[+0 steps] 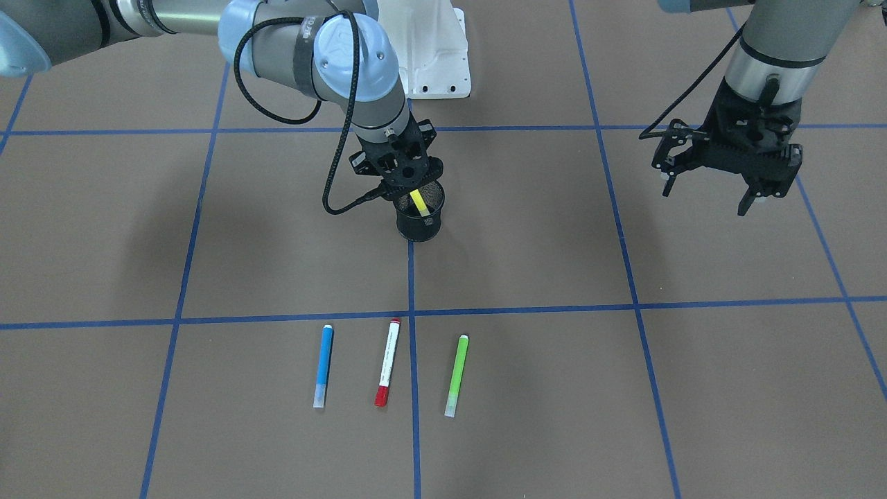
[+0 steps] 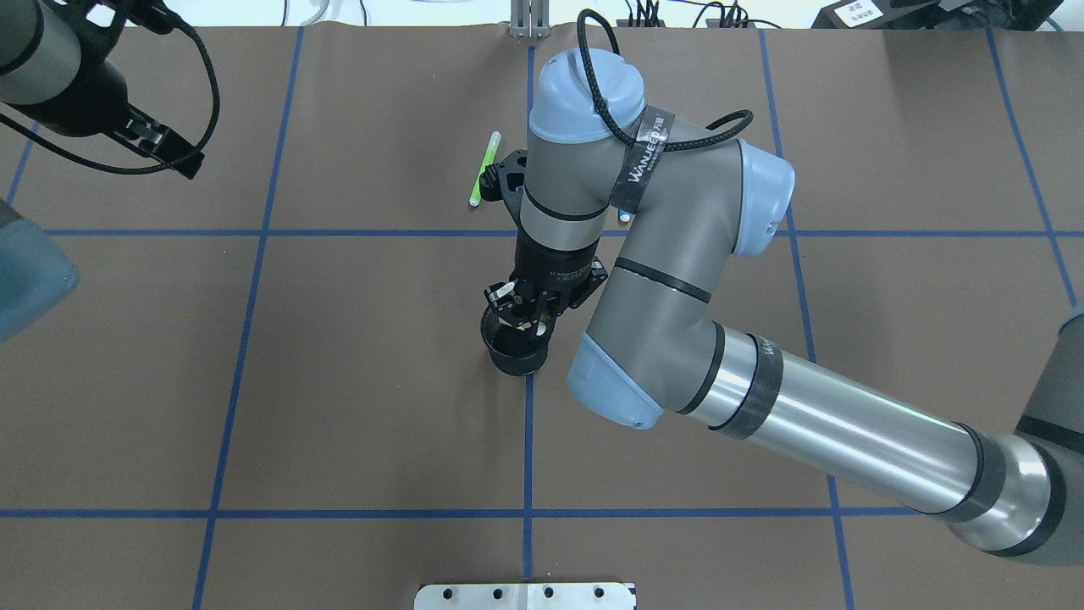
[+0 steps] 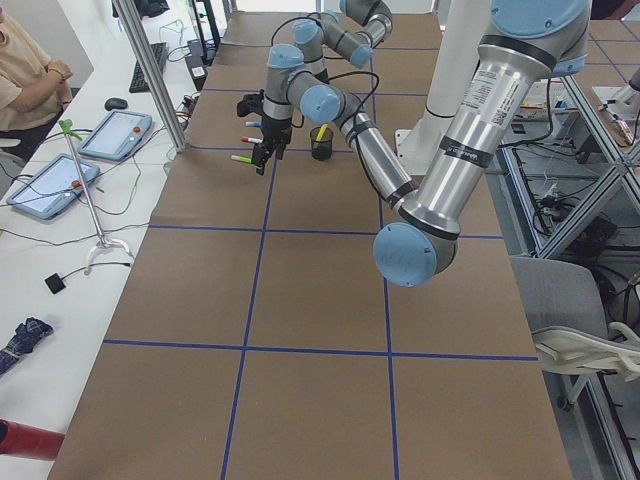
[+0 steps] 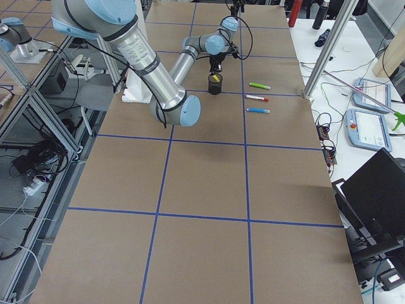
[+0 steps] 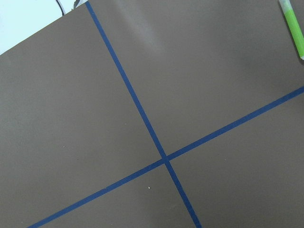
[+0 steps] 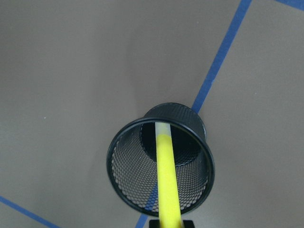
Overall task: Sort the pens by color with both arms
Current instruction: 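Lift the yellow highlighter out of the cup with the right gripper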
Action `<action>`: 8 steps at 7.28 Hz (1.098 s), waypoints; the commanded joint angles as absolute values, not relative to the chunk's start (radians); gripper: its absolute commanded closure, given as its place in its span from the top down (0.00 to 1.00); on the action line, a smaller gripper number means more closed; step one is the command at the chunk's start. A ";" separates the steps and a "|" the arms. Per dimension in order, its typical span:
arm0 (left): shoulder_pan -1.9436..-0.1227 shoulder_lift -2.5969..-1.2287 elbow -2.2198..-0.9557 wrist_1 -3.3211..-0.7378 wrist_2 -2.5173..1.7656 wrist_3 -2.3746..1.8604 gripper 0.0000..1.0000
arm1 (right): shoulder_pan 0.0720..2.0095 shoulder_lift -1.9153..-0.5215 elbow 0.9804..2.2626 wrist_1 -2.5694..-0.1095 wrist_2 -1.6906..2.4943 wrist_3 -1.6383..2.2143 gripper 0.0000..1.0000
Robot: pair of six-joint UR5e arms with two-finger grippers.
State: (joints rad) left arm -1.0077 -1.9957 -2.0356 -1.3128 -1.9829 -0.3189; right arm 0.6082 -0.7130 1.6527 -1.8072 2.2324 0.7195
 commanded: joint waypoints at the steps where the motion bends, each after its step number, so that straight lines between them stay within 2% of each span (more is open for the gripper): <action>1: -1.008 -1.997 -2.036 -1.312 -1.983 -0.319 1.00 | 0.662 -0.710 1.791 -1.909 2.232 0.721 0.00; 6: -1.008 -1.997 -2.034 -1.312 -1.991 -0.319 1.00 | 0.701 -0.658 1.767 -1.911 2.019 0.963 0.00; 7: -1.008 -1.997 -2.034 -1.312 -1.999 -0.319 1.00 | 0.696 -0.608 1.697 -1.890 1.950 1.048 0.00; 8: -1.009 -1.997 -2.033 -1.313 -1.999 -0.318 1.00 | 0.689 -0.542 1.568 -1.835 1.895 1.130 0.00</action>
State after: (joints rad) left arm -1.0083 -1.9973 -2.0336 -1.3119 -1.9951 -0.3188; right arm 0.6965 -0.6103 1.6925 -1.8847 1.9679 1.0241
